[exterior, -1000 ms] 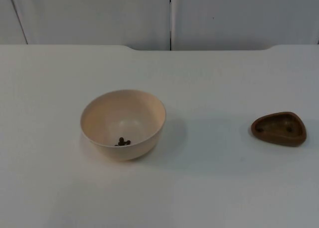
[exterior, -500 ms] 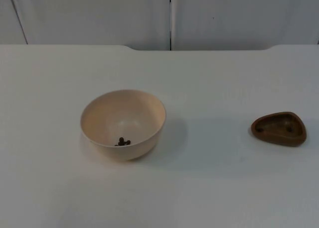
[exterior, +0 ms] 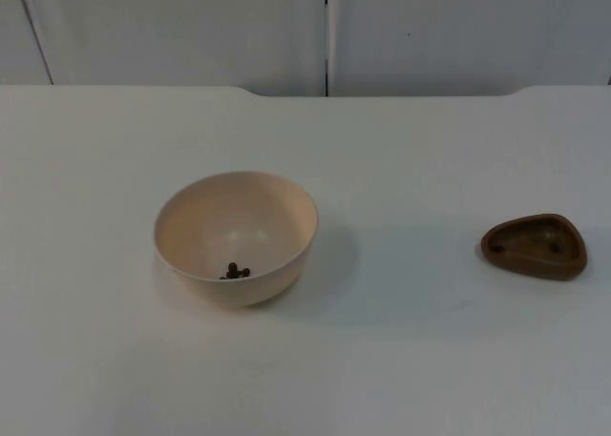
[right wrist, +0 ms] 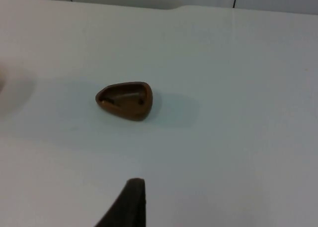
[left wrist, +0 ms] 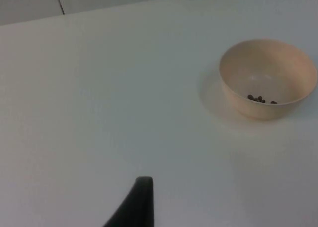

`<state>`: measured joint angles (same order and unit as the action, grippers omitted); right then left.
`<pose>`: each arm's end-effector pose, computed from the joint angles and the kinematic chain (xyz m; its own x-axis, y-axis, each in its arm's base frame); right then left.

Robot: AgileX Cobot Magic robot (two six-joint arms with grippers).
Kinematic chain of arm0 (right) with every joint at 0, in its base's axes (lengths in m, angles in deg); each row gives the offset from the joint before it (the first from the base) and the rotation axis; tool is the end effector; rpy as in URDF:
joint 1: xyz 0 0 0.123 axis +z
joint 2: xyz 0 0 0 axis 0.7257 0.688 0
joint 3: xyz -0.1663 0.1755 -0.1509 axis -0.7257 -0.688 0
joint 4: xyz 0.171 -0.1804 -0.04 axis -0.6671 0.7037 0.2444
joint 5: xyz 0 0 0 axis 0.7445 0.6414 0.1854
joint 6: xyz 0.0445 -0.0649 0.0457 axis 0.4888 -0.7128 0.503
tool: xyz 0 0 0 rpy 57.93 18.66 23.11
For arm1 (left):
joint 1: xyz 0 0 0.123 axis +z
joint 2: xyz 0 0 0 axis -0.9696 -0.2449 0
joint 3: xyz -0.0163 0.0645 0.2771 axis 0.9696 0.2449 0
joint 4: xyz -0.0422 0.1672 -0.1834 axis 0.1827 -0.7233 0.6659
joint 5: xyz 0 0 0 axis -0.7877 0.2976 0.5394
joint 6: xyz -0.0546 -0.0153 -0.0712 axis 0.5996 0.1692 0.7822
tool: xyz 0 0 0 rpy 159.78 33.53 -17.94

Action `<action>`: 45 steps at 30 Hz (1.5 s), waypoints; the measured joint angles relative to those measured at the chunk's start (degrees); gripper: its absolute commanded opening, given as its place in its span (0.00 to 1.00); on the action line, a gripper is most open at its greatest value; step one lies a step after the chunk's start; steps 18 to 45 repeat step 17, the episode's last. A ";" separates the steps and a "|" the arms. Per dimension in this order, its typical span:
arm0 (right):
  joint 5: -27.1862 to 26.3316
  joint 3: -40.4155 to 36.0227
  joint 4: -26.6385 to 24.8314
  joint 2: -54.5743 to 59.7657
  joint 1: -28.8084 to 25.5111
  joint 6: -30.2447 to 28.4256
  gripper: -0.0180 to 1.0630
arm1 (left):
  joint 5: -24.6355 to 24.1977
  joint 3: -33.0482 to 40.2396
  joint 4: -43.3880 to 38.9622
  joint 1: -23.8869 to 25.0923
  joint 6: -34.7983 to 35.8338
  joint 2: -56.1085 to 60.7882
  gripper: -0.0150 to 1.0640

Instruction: Pick up the bowl with the left hand and pour the coffee beans from the cup into the bowl with the right hand.

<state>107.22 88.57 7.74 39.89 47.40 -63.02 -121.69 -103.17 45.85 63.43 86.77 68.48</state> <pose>-0.0076 0.0045 0.2806 -0.4530 -0.1042 -0.8854 -0.1048 0.9925 -0.0632 -0.0050 0.0017 0.2752 -0.4672 0.1200 -0.8759 0.2167 0.9761 0.0181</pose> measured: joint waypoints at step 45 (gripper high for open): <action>0.00 0.00 0.00 0.00 0.00 0.00 0.99 | 0.00 0.00 -0.21 11.64 0.00 0.00 0.99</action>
